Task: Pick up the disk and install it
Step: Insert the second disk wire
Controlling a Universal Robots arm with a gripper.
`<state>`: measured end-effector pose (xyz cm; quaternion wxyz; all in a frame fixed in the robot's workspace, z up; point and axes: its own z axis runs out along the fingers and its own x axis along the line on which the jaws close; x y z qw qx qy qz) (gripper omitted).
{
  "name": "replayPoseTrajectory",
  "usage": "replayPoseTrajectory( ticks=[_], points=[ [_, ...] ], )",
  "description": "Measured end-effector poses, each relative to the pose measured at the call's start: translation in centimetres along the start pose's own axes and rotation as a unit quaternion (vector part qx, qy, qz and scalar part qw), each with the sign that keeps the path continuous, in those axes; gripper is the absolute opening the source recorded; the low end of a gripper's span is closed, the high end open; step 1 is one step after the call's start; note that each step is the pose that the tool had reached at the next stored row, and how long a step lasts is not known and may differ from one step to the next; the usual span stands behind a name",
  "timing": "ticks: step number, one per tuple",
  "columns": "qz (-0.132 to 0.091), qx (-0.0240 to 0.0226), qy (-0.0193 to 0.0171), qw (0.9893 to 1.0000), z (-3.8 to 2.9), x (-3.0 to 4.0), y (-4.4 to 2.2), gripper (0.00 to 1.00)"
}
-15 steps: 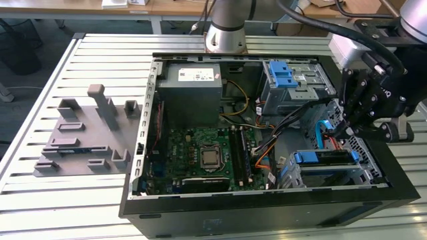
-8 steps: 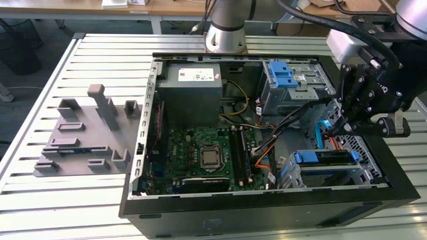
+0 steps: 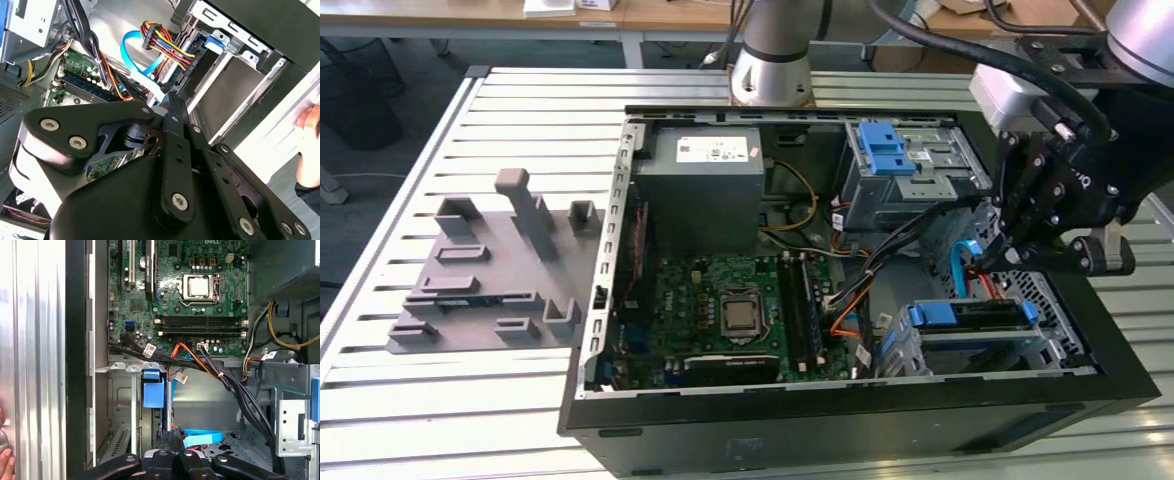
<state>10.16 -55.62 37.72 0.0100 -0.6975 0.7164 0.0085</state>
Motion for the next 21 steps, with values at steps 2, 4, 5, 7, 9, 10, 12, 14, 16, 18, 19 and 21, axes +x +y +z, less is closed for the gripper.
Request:
replayPoseTrajectory(
  ticks=[2,4,5,7,9,10,12,14,16,18,19,21],
  points=[
    [0.0,0.0,0.0001,1.0,0.17,0.0,0.0,0.11],
    [0.0,0.0,0.0002,1.0,0.17,0.0,0.0,0.11],
    [0.0,0.0,0.0002,1.0,0.15,0.0,0.0,0.11],
    [0.0,0.0,0.0,1.0,-0.12,-0.01,0.0,0.11],
    [0.0,0.0,0.0001,1.0,-0.53,-0.02,-0.01,0.11],
    [0.0,0.0,0.0001,1.0,-0.64,-0.02,-0.01,0.11],
    [0.0,0.0,0.0,1.0,-0.64,-0.02,0.0,0.11],
    [-0.001,0.0,0.0002,1.0,-0.54,-0.04,-0.01,0.17],
    [-0.002,0.0,0.0002,1.0,-0.34,-0.06,-0.01,0.24],
    [-0.003,0.0,-0.0001,1.0,-0.23,-0.08,-0.01,0.25],
    [-0.003,0.0001,-0.0002,1.0,-0.19,-0.11,-0.01,0.25],
    [-0.003,0.0,-0.0003,1.0,-0.14,-0.24,0.0,0.31]
  ],
)
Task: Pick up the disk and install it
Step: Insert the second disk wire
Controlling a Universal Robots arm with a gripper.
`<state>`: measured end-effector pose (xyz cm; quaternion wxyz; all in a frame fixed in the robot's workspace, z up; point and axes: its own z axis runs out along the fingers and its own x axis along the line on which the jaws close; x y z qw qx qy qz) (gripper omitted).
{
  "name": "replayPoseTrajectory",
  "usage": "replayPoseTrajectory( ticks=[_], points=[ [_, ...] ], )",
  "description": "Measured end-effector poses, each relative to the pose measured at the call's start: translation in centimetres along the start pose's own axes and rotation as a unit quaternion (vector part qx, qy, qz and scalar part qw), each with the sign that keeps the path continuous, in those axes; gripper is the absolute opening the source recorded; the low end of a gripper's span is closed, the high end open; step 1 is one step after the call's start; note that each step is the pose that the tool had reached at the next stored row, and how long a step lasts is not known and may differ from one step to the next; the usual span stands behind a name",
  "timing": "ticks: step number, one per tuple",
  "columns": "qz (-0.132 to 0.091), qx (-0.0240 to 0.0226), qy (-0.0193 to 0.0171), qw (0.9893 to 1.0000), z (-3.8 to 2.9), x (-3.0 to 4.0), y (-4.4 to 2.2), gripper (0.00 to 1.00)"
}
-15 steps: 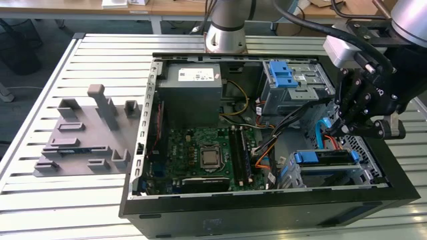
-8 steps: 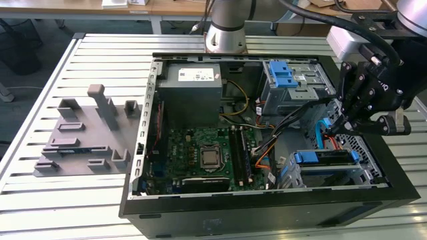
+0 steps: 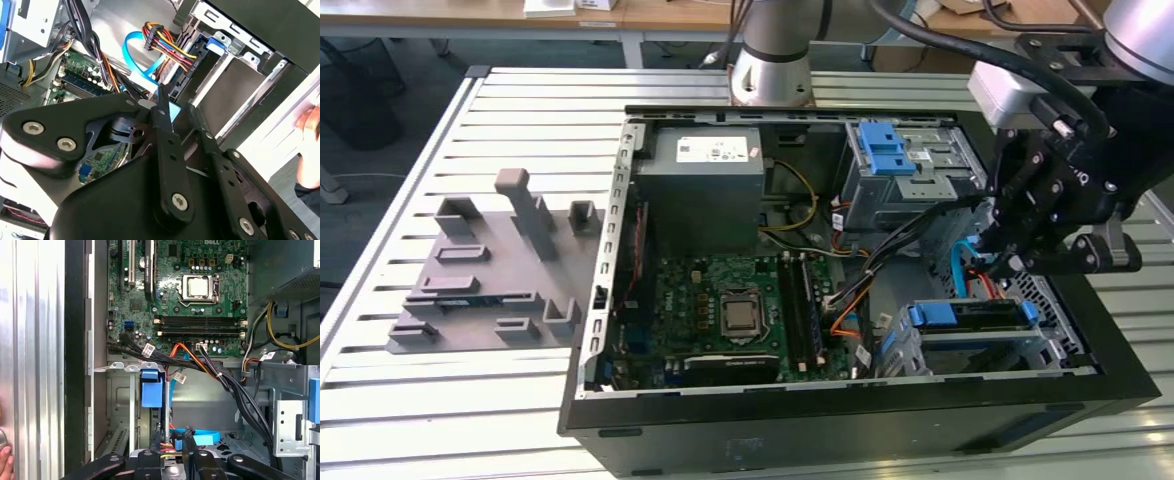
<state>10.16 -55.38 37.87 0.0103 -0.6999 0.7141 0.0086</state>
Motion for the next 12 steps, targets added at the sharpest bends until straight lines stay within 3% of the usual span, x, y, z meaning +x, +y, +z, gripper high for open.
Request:
replayPoseTrajectory(
  ticks=[6,12],
  points=[
    [0.0,0.001,-0.0001,1.0,0.33,-0.42,0.06,0.31],
    [-0.001,0.005,-0.0002,1.0,0.8,-0.44,0.26,0.31]
  ],
)
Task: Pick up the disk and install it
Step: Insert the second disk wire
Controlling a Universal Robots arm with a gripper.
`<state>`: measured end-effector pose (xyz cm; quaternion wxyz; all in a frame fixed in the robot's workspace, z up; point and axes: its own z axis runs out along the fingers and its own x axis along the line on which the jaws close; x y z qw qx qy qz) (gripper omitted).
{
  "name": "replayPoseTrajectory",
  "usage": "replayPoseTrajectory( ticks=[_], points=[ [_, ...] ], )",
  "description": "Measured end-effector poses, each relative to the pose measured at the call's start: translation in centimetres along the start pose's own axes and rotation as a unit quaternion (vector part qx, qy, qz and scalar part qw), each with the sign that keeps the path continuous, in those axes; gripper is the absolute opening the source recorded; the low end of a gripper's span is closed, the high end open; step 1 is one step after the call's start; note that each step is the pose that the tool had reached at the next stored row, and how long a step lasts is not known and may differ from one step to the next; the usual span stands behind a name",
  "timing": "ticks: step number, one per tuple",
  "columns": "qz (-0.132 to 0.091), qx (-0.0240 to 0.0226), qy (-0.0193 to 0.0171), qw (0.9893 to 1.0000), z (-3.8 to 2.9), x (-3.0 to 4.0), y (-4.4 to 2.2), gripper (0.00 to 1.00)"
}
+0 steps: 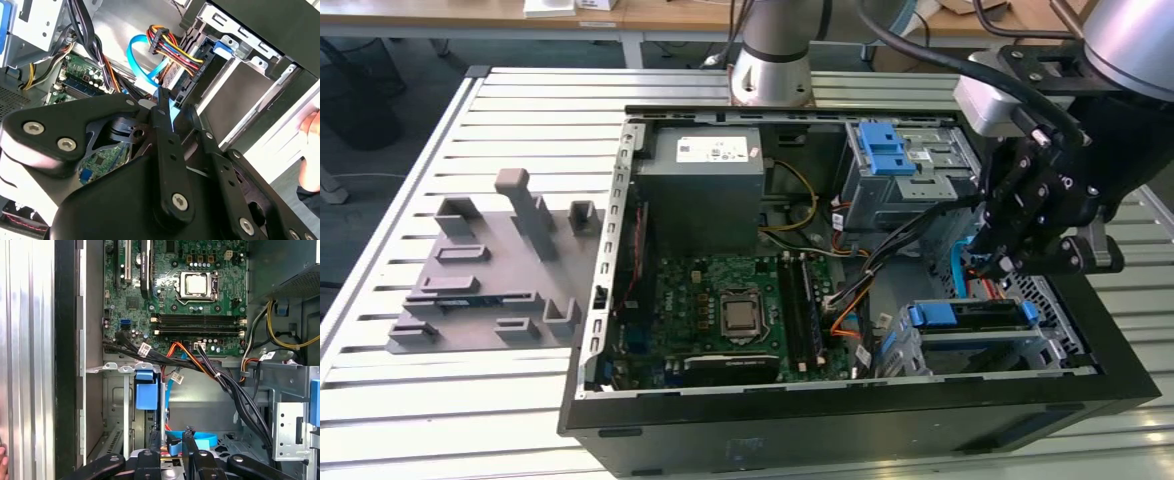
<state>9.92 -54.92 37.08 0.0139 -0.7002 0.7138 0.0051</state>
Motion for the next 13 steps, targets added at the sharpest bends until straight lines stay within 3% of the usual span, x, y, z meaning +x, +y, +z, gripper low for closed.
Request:
replayPoseTrajectory(
  ticks=[5,8,13],
  points=[
    [0.0,0.0003,-0.0005,1.0,0.3,-0.1,0.01,0.3],
    [0.0,0.0002,-0.0013,1.0,0.45,-0.14,0.02,0.17],
    [0.0,-0.0011,-0.0019,1.0,0.68,-0.15,-0.1,0.16]
  ],
)
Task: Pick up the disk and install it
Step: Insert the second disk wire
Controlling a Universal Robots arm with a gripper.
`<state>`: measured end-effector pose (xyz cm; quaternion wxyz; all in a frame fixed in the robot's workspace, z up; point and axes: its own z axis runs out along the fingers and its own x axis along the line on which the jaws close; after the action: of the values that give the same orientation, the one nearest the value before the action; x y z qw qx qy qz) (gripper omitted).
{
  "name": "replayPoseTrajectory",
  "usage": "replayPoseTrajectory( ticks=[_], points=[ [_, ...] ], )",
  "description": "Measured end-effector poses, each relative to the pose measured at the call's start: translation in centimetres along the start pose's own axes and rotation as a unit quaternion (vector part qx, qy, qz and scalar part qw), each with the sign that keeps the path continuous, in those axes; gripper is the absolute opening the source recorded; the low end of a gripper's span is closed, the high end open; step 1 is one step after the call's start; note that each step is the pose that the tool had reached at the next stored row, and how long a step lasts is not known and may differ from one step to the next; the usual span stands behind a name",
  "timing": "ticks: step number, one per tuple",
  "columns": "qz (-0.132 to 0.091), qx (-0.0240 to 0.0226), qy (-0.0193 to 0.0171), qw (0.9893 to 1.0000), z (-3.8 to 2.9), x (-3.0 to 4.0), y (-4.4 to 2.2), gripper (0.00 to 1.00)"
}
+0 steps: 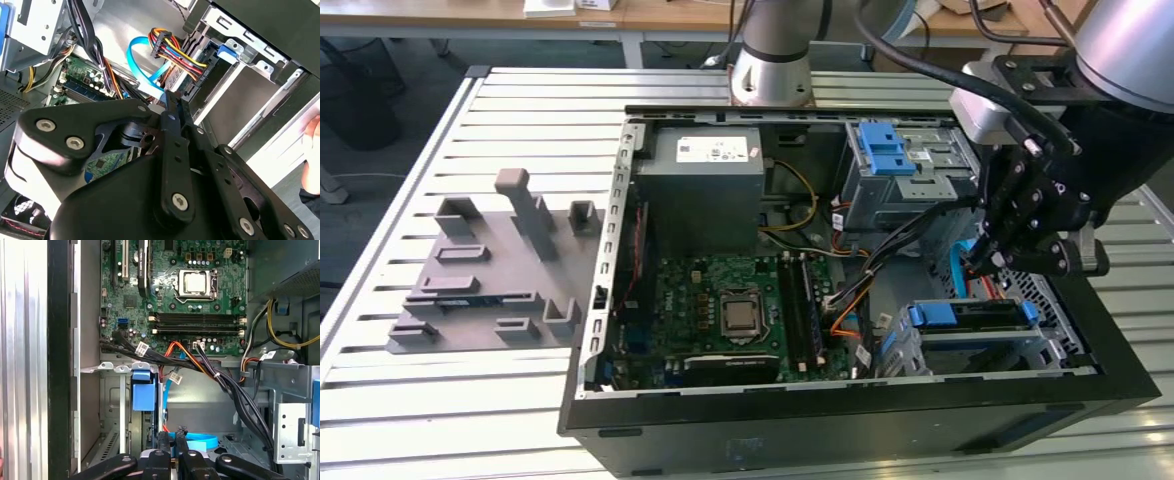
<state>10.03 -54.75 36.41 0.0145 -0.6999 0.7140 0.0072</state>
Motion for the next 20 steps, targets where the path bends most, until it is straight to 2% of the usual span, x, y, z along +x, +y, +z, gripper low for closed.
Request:
replayPoseTrajectory(
  ticks=[1,2,5,8,9,11,12,14,16,20],
  points=[
    [0.001,-0.0001,0.0023,1.0,0.04,0.0,0.0,0.16],
    [0.001,0.0,0.0064,1.0,0.08,0.0,-0.01,0.16],
    [0.003,0.0004,0.0223,0.9997,0.17,0.0,-0.02,0.16],
    [0.005,0.0009,0.0408,0.9992,0.23,-0.05,-0.04,0.16],
    [0.006,0.0009,0.0432,0.999,0.26,-0.06,-0.04,0.16],
    [0.007,0.0009,0.043,0.9991,0.34,-0.06,-0.04,0.16],
    [0.007,0.0009,0.0417,0.9991,0.38,-0.05,-0.03,0.16],
    [0.009,0.0007,0.0372,0.9993,0.52,-0.05,-0.03,0.16],
    [0.013,0.0006,0.0343,0.9993,0.73,-0.05,-0.04,0.16],
    [0.017,0.0005,0.0334,0.9993,1.23,0.23,-0.04,0.16]
  ],
)
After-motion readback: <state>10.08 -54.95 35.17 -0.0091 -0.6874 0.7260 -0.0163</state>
